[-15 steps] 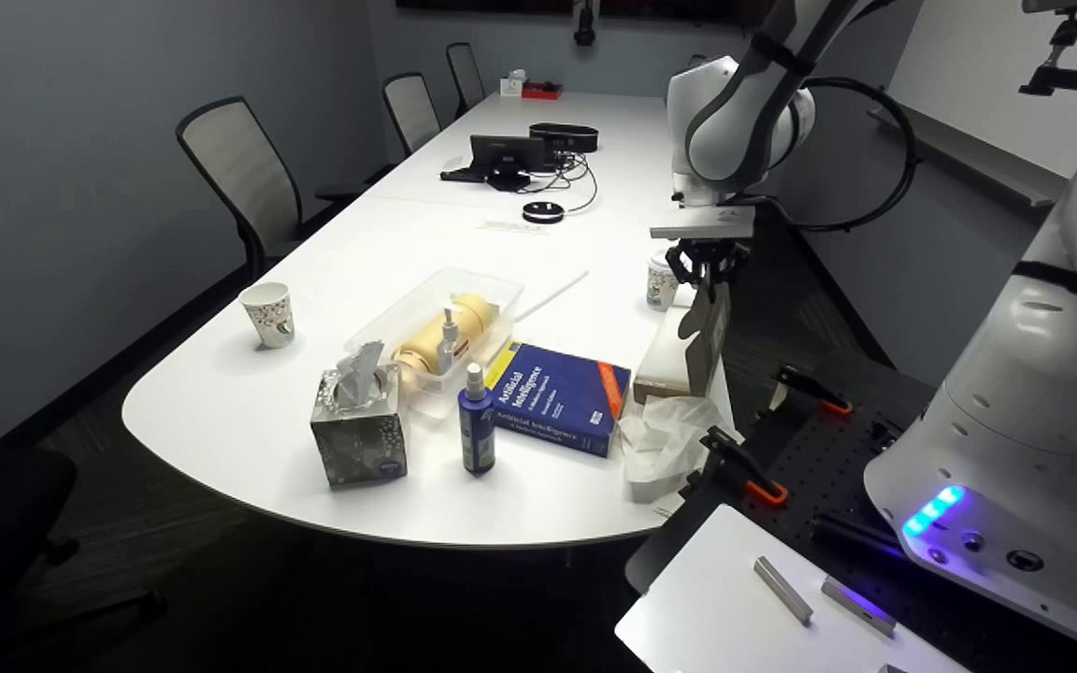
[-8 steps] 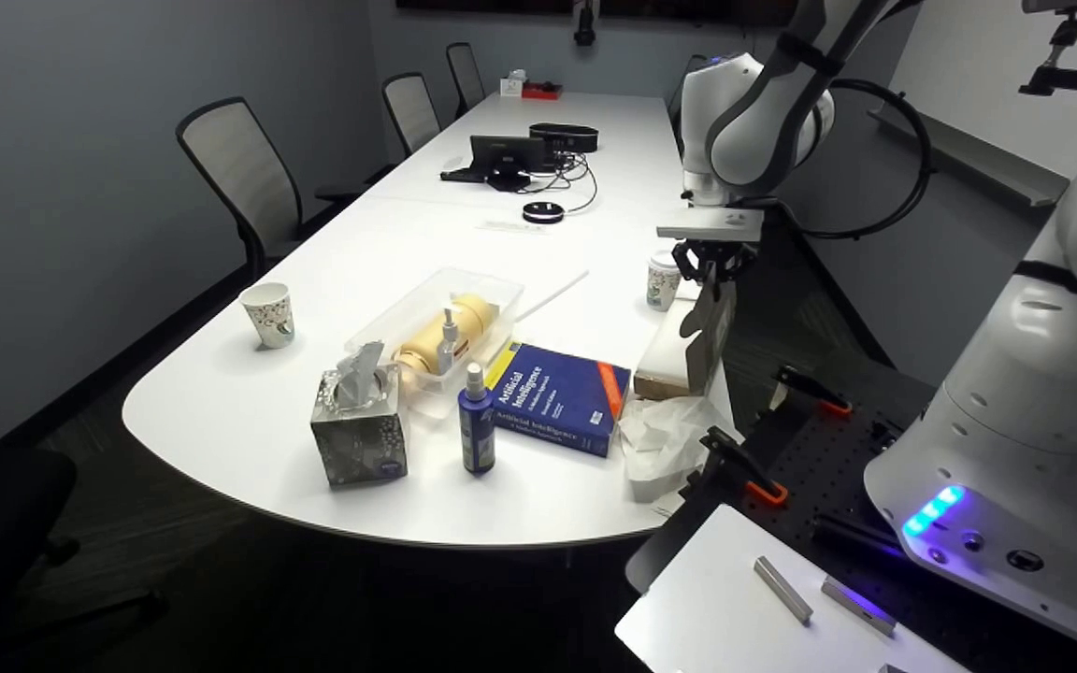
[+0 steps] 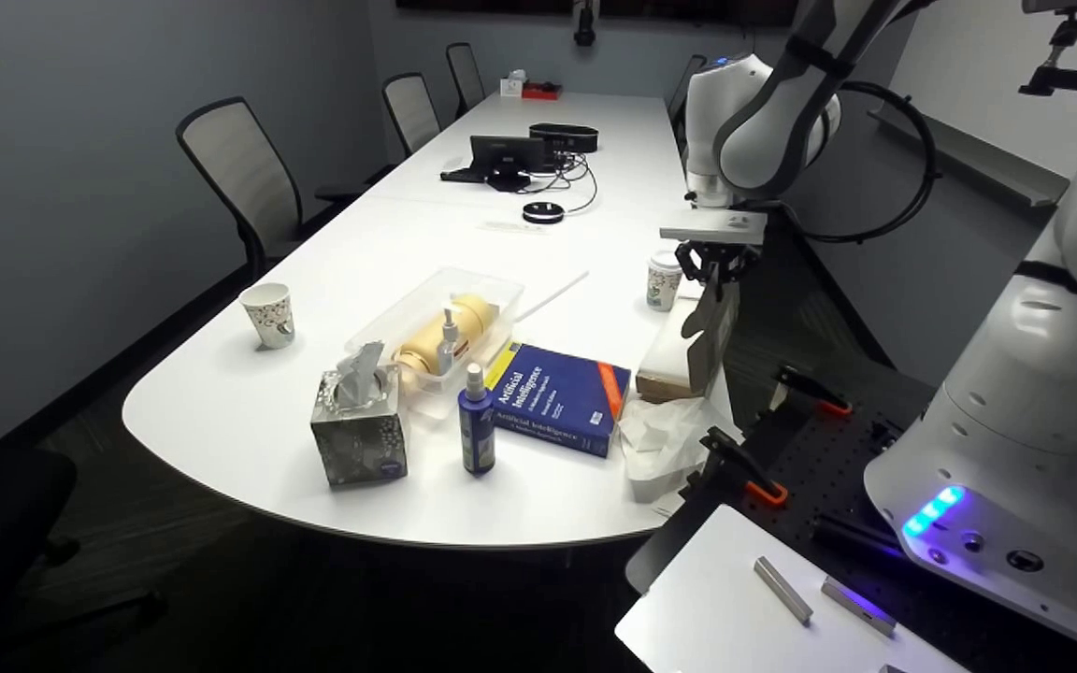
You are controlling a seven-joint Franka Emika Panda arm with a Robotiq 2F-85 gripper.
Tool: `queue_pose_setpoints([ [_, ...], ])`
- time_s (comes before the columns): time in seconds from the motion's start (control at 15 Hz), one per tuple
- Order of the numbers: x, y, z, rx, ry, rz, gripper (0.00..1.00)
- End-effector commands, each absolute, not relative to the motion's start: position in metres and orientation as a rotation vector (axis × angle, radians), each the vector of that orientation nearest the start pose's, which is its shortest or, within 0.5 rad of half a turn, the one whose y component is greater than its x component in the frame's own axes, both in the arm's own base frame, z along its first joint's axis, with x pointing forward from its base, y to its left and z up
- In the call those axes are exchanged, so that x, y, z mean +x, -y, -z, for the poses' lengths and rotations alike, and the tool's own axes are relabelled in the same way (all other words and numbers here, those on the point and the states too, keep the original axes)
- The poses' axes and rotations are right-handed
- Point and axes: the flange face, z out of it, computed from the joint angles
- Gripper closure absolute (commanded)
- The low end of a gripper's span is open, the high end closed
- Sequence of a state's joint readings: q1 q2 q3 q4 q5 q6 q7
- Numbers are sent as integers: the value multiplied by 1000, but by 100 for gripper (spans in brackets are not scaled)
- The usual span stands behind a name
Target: Open and close the cardboard box
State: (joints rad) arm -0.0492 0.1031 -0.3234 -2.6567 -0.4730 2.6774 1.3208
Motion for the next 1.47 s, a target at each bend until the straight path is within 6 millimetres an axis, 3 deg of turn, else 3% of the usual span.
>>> queue_pose_setpoints([
  [0.0,385,139,-209,-2733,-1993,92,98],
  [0.6,419,134,-197,-2857,-1858,-14,98],
  [1.07,454,139,-170,-3105,-1747,-311,98],
  [1.4,484,124,-144,-3259,-1593,-468,98],
])
